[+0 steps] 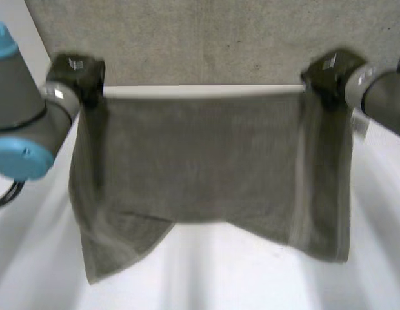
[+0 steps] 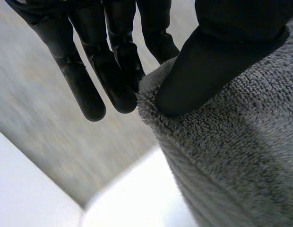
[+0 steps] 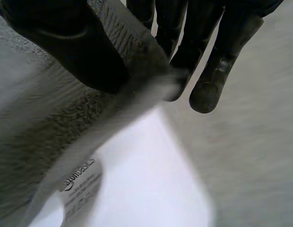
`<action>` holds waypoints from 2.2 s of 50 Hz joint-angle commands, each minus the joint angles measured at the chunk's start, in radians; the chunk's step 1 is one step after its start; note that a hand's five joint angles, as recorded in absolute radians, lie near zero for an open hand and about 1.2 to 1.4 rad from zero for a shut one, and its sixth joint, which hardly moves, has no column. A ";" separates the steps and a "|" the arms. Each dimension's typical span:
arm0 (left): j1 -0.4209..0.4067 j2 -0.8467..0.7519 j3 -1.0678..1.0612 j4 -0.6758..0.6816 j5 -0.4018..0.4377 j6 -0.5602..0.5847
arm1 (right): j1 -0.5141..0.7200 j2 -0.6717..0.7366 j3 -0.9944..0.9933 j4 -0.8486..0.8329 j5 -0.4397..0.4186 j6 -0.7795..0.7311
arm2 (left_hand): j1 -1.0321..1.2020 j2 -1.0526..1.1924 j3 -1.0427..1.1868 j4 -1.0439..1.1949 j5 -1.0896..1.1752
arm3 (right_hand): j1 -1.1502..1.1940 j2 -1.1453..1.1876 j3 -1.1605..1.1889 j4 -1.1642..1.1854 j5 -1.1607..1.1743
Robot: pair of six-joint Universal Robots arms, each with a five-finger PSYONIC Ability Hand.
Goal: Fold the towel.
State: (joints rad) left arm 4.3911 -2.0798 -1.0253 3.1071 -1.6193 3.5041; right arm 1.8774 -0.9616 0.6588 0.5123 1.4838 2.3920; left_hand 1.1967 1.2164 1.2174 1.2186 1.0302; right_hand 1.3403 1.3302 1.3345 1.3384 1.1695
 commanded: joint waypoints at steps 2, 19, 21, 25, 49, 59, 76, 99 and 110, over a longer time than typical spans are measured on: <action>-0.004 0.102 0.287 0.160 -0.039 -0.216 | 0.009 -0.127 -0.237 -0.351 0.058 0.299 | 0.200 0.180 0.179 0.178 0.192 | 0.056 0.066 0.062 0.058 0.052; 0.056 0.178 -0.182 0.249 -0.050 -0.338 | 0.002 -0.170 0.127 -0.100 -0.076 0.176 | 0.200 0.180 0.179 0.178 0.192 | 0.056 0.066 0.062 0.058 0.052; 0.057 0.155 -0.313 0.300 -0.036 -0.338 | 0.002 -0.170 0.206 -0.121 -0.077 0.170 | 0.200 0.180 0.179 0.178 0.192 | 0.056 0.066 0.062 0.058 0.052; 0.061 0.106 -0.446 0.390 -0.008 -0.336 | 0.002 -0.170 0.377 -0.196 -0.079 0.160 | 0.200 0.180 0.179 0.178 0.192 | 0.056 0.066 0.062 0.058 0.052; 0.071 0.144 -0.805 0.558 0.064 0.047 | -0.081 -0.232 1.073 -0.614 -0.077 0.044 | -0.610 -0.630 -0.631 -0.632 -0.618 | 0.056 0.066 0.062 0.058 0.052; 0.122 0.148 -0.841 0.650 0.140 0.047 | -0.116 -0.249 1.168 -0.799 -0.080 0.055 | -0.781 -0.800 -0.801 -0.803 -0.789 | 0.056 0.066 0.062 0.058 0.052; 0.074 0.156 -0.854 0.648 0.312 -0.014 | -0.106 -0.227 1.173 -0.805 -0.079 0.055 | -0.892 -0.912 -0.913 -0.914 -0.900 | 0.056 0.066 0.062 0.058 0.052; 0.028 -0.120 -0.677 0.636 0.270 0.131 | -0.101 -0.204 1.176 -0.813 -0.077 0.050 | -0.907 -0.927 -0.928 -0.929 -0.915 | 0.056 0.066 0.062 0.058 0.052; 0.077 -0.118 -0.642 0.639 0.081 0.148 | -0.101 -0.204 1.176 -0.813 -0.077 0.047 | -0.895 -0.915 -0.916 -0.917 -0.903 | 0.056 0.066 0.062 0.058 0.052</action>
State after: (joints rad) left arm 4.4356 -2.2065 -1.6851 3.7437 -1.4197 3.6499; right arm 1.7764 -1.1656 1.8347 -0.3006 1.4067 2.4408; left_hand 0.2693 0.2661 0.2657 0.2667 0.0869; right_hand 1.3404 1.3362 1.3381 1.3386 1.1761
